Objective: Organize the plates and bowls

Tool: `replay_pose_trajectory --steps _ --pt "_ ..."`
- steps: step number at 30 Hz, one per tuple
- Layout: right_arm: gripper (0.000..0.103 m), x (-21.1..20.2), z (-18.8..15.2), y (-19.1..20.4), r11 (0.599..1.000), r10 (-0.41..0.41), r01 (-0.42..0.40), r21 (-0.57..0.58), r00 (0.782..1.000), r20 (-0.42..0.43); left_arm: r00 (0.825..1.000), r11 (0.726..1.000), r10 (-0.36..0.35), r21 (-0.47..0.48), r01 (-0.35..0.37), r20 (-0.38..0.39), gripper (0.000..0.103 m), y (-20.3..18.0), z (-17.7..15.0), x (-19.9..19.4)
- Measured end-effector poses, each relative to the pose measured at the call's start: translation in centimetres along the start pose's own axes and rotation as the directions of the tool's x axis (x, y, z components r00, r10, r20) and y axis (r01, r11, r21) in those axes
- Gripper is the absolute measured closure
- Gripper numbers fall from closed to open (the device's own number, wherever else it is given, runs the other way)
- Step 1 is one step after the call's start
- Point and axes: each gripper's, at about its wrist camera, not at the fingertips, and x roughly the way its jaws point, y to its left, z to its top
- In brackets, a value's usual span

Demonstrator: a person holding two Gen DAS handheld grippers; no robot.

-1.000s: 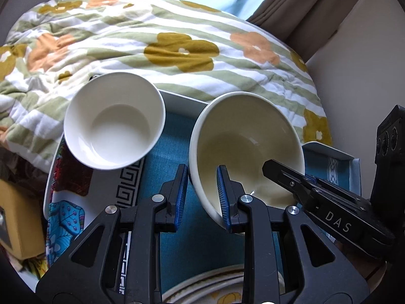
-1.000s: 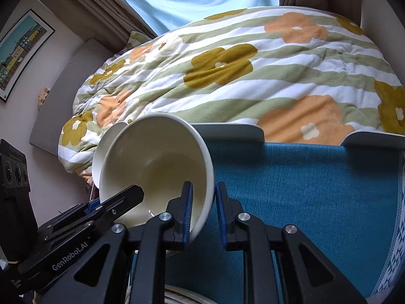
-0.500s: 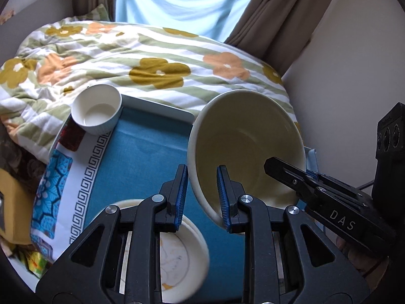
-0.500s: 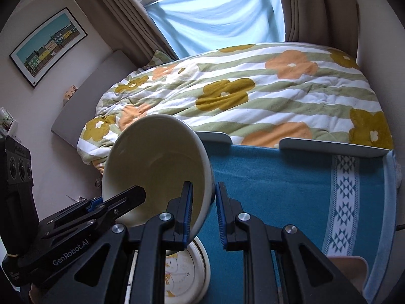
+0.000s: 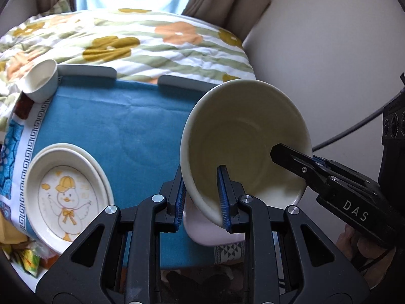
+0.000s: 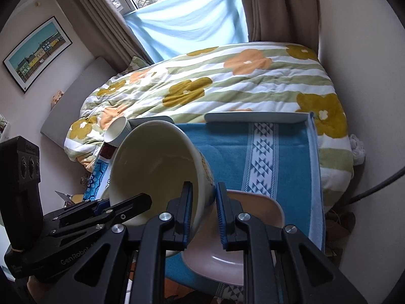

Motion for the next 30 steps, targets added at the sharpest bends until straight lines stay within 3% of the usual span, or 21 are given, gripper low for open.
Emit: replay_pose_trajectory --steps 6,14,30 --pt "0.086 0.5 -3.1 -3.7 0.996 -0.035 0.039 0.08 0.998 -0.048 0.993 0.998 0.001 0.058 0.006 -0.114 0.082 -2.0 -1.6 4.1" --pt "0.086 3.6 -6.0 -6.3 0.982 -0.041 0.066 0.176 0.99 -0.138 0.976 0.989 0.074 0.14 -0.046 -0.204 0.082 -2.6 -3.6 8.6" --pt "0.086 6.7 -7.8 -6.9 0.977 -0.078 0.114 0.18 0.977 -0.197 0.958 0.959 0.178 0.256 -0.119 -0.223 0.082 -2.9 -4.0 11.9"
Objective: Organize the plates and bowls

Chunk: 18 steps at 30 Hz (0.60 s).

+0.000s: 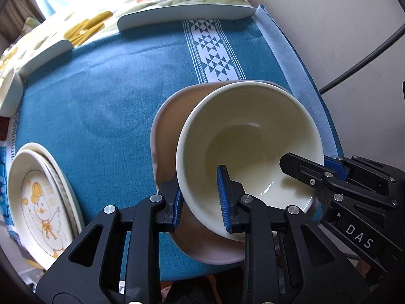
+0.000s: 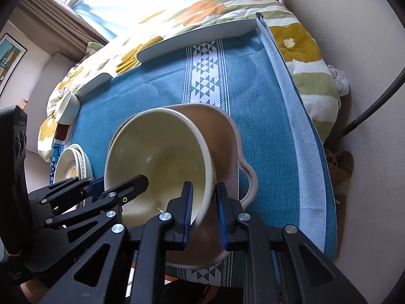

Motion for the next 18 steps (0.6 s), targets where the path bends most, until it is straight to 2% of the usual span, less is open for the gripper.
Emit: replay_pose_trajectory --steps 5,11,17,18 --pt "0.086 0.1 0.0 0.3 1.0 -0.019 0.019 -0.01 1.0 0.0 1.0 1.0 0.014 0.013 -0.014 -0.009 0.082 0.0 0.1 0.3" --pt "0.086 -0.1 -0.1 1.0 0.996 -0.069 0.069 -0.056 0.998 0.008 0.997 0.997 0.072 0.039 -0.072 0.0 0.082 -0.3 0.2 0.3" --pt "0.086 -0.5 0.1 1.1 0.99 -0.108 0.109 -0.089 0.994 0.016 0.998 0.997 0.061 0.052 -0.062 0.013 0.082 -0.7 0.1 -0.1" --pt "0.086 -0.7 0.1 1.0 0.992 -0.094 0.095 -0.083 0.995 0.018 0.998 0.996 0.065 0.054 -0.065 0.014 0.082 -0.8 0.0 -0.2"
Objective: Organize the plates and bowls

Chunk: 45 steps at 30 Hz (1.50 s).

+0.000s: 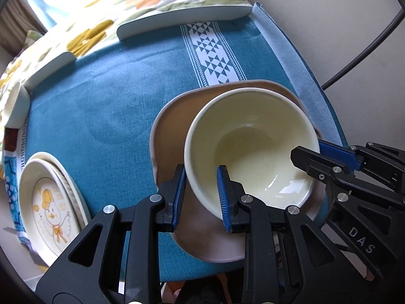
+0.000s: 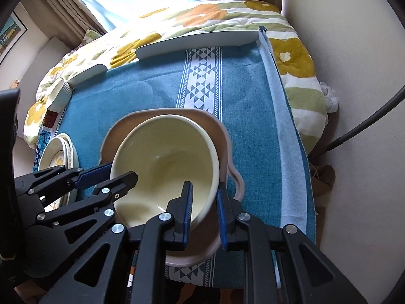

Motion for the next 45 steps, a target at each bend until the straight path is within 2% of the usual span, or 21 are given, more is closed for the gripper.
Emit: replay_pose_trajectory --steps 5,12,16,19,20,22,23,24,25,27,28,33,37,38,41,45 --pt "0.086 -0.6 0.0 -0.7 0.999 0.03 -0.03 0.025 1.0 0.007 1.0 1.0 -0.001 -0.008 0.001 0.0 0.082 0.0 -0.2 -0.4" --pt "0.086 -2.8 -0.2 -1.1 0.997 0.067 -0.069 0.035 0.995 0.069 0.999 1.0 0.004 -0.026 -0.003 0.041 0.082 0.4 -0.4 -2.4" --pt "0.086 -4.6 -0.3 -1.1 0.996 0.076 -0.08 0.027 0.99 0.118 0.994 0.999 -0.01 -0.044 0.015 0.109 0.082 1.0 -0.6 -4.8" --pt "0.086 -6.3 -0.2 -1.0 0.997 0.076 -0.079 0.014 0.984 0.164 0.981 0.997 -0.034 -0.057 0.045 0.189 0.081 1.8 -0.7 -7.3" --pt "0.086 -6.9 -0.1 -0.9 0.997 0.078 -0.081 0.008 0.98 0.182 0.976 0.997 -0.04 -0.062 0.055 0.215 0.075 2.1 -0.8 -8.3" --pt "0.086 -8.1 0.0 -0.6 0.997 0.081 -0.081 -0.01 0.973 0.218 0.966 0.995 -0.054 -0.07 0.074 0.253 0.043 2.6 -1.0 -9.9" --pt "0.086 -8.6 0.1 -0.3 0.997 0.083 -0.079 -0.025 0.969 0.234 0.957 0.994 -0.057 -0.077 0.082 0.285 0.017 2.9 -1.3 -10.9" --pt "0.078 -9.1 0.3 -0.2 0.996 0.087 -0.079 -0.042 0.964 0.25 0.946 0.993 -0.046 -0.088 0.078 0.32 0.007 3.1 -1.5 -11.9" --pt "0.07 -9.7 0.4 0.1 0.995 0.095 -0.081 -0.061 0.959 0.268 0.938 0.993 -0.018 -0.103 0.057 0.347 0.004 3.4 -1.8 -12.9" --pt "0.015 -10.7 0.7 0.8 0.99 0.125 -0.097 -0.105 0.944 0.305 0.929 0.992 0.034 -0.128 0.015 0.369 0.001 4.2 -2.3 -14.3" --pt "0.008 -11.2 0.9 1.2 0.986 0.144 -0.107 -0.129 0.934 0.326 0.921 0.989 0.054 -0.146 0.003 0.385 0.001 4.7 -2.7 -15.0" --pt "0.005 -13.1 2.1 4.4 0.958 0.218 -0.108 -0.266 0.877 0.429 0.884 0.963 0.149 -0.268 -0.029 0.442 0.001 9.1 -4.6 -18.8" --pt "0.005 -14.0 3.8 8.3 0.918 0.318 -0.14 -0.371 0.818 0.479 0.85 0.926 0.251 -0.37 -0.073 0.463 0.001 13.7 -5.9 -21.5" --pt "0.005 -14.0 4.4 9.4 0.907 0.338 -0.149 -0.395 0.816 0.469 0.844 0.917 0.27 -0.391 -0.079 0.463 0.001 14.9 -6.1 -21.9" --pt "0.005 -13.1 6.6 13.2 0.866 0.385 -0.205 -0.456 0.855 0.347 0.839 0.884 0.303 -0.463 -0.07 0.452 0.001 19.1 -6.6 -22.6" --pt "0.005 -10.8 9.7 17.2 0.856 0.423 -0.268 -0.442 0.855 0.299 0.854 0.842 0.304 -0.538 -0.033 0.423 0.001 24.6 -6.7 -22.1"
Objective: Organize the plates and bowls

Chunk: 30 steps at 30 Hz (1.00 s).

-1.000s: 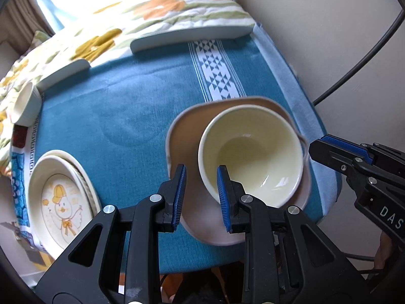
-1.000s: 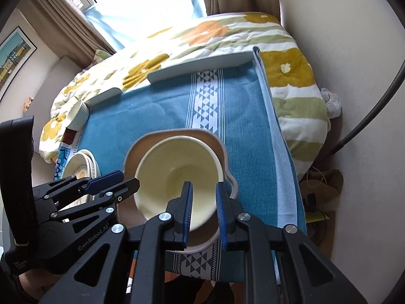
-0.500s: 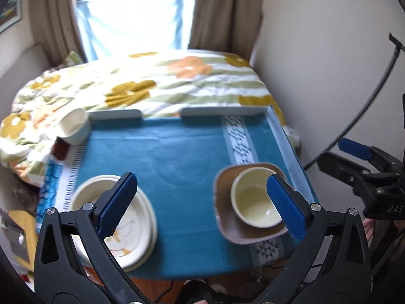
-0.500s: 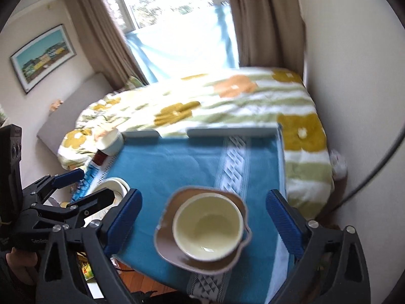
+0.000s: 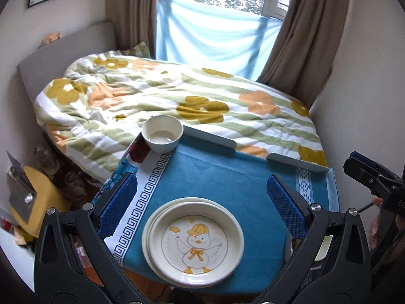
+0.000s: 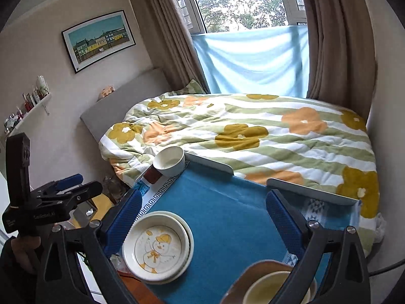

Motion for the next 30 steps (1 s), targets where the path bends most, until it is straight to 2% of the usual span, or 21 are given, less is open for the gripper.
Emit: replay_pose_trajectory --steps 3,6,11,13,14,15,16,18,19,21,23,28,29,30 --pt "0.005 4.4 2.2 0.7 1.0 0.024 -0.023 0.012 0.998 -0.063 0.999 0.996 -0.013 -0.094 0.008 -0.045 0.001 3.6 1.7 2.7" --pt "0.005 9.5 4.3 1.2 0.996 0.083 -0.079 0.038 0.989 -0.124 0.996 0.982 -0.034 -0.187 0.019 -0.078 0.001 6.9 3.1 6.4" --pt "0.005 18.5 6.7 2.0 0.989 0.144 -0.133 0.068 0.967 -0.212 0.981 0.946 -0.11 -0.321 0.055 -0.158 0.002 11.8 4.7 14.4" --pt "0.005 22.1 7.1 2.3 0.985 0.166 -0.152 0.076 0.956 -0.24 0.974 0.941 -0.114 -0.335 0.044 -0.194 0.008 12.9 5.0 17.9" --pt "0.006 23.9 7.2 2.4 0.985 0.171 -0.154 0.083 0.95 -0.261 0.97 0.938 -0.12 -0.343 0.041 -0.213 0.015 13.4 5.1 19.8" --pt "0.01 25.9 7.1 2.5 0.984 0.174 -0.154 0.091 0.943 -0.285 0.965 0.934 -0.131 -0.354 0.043 -0.228 0.023 13.8 5.0 21.4" --pt "0.013 27.7 7.0 2.6 0.983 0.178 -0.155 0.098 0.934 -0.309 0.959 0.93 -0.142 -0.365 0.045 -0.244 0.027 14.3 5.1 22.9" --pt "0.027 31.0 6.3 2.6 0.982 0.186 -0.156 0.11 0.913 -0.364 0.95 0.92 -0.159 -0.39 0.044 -0.268 0.039 15.1 5.0 25.7" --pt "0.03 32.5 6.0 2.8 0.982 0.185 -0.152 0.115 0.904 -0.386 0.947 0.917 -0.165 -0.398 0.043 -0.277 0.041 15.4 5.0 27.0" --pt "0.039 34.9 5.4 2.7 0.979 0.196 -0.153 0.132 0.886 -0.42 0.941 0.913 -0.165 -0.406 0.033 -0.296 0.051 16.1 5.0 29.0" --pt "0.046 37.1 4.7 2.8 0.977 0.204 -0.152 0.151 0.87 -0.448 0.936 0.91 -0.166 -0.413 0.025 -0.31 0.056 16.6 4.9 30.6" --pt "0.06 40.1 4.0 2.6 0.974 0.207 -0.132 0.186 0.853 -0.479 0.93 0.914 -0.144 -0.406 -0.006 -0.338 0.07 17.4 4.6 32.6" --pt "0.068 40.4 3.8 2.6 0.974 0.209 -0.133 0.186 0.85 -0.483 0.93 0.915 -0.137 -0.402 -0.013 -0.341 0.073 17.4 4.5 32.9" --pt "0.075 40.7 3.8 2.7 0.974 0.208 -0.134 0.183 0.847 -0.49 0.93 0.918 -0.13 -0.396 -0.017 -0.343 0.08 17.4 4.4 32.9"
